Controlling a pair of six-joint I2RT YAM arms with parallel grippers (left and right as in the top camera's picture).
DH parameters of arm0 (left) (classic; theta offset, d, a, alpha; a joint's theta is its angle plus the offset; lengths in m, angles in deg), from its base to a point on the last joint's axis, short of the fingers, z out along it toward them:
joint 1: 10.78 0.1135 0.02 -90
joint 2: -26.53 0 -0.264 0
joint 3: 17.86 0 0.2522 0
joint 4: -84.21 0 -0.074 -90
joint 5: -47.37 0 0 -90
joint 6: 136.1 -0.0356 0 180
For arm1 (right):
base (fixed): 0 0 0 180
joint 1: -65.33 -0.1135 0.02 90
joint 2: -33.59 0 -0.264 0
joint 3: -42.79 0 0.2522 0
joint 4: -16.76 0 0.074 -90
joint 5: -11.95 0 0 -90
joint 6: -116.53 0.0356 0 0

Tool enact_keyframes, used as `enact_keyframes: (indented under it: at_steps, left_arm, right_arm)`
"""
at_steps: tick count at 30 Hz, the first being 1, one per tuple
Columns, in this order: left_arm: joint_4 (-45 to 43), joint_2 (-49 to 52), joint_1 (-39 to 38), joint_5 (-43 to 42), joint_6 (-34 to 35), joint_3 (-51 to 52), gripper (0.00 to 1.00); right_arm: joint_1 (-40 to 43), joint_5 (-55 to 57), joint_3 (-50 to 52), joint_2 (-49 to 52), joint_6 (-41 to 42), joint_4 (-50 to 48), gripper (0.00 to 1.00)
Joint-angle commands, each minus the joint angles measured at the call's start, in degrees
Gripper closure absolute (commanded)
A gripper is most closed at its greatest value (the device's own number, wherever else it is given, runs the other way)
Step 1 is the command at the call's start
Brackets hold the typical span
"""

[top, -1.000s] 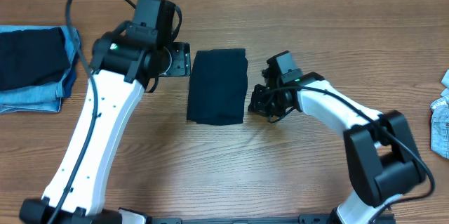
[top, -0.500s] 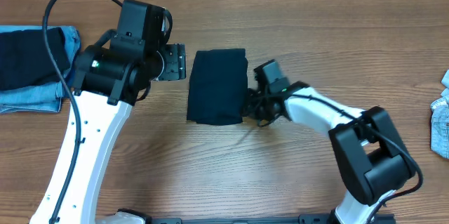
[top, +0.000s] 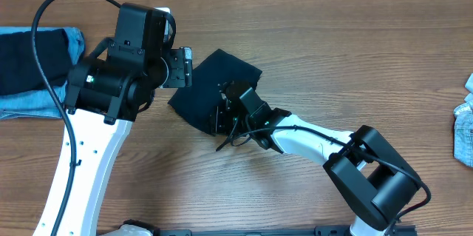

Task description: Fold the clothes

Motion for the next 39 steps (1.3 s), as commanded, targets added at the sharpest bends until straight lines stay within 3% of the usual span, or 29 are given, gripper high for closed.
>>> enact_keyframes:
  at_steps: [1,7,12,18,25,30,39]
  left_arm:
    - [0.22,-1.01,0.68,-0.5,-0.94,-1.53,0.27]
    - [0.22,-0.96,0.68,-0.52,-0.92,-1.53,0.25]
    - [1.66,-0.07,0.59,-0.5,2.67,-1.42,0.27]
    - [4.42,4.61,-0.37,-1.73,8.39,0.11,0.32]
    - [-1.46,10.71,-3.58,-6.71,11.19,13.97,0.34]
    - [-7.78,11.19,-3.39,-14.88,12.07,22.45,0.34]
    - [-11.58,11.19,-3.52,-16.63,12.02,30.93,0.31]
  right_arm:
    - [3.56,-1.18,-1.6,-0.15,-2.21,1.64,0.96]
    - [13.4,-11.89,-5.14,-0.48,-17.31,9.25,0.96]
    - [20.74,-12.0,-9.14,-0.46,-25.83,16.81,0.96]
    - [25.09,-7.04,-9.42,-0.07,-25.77,13.97,0.96]
    - [25.44,0.0,-9.4,1.84,-25.79,8.26,0.96]
    - [26.16,-0.07,-9.42,5.33,-25.75,4.55,0.94]
    - [28.81,-6.1,-10.16,11.23,-25.46,-2.64,0.91]
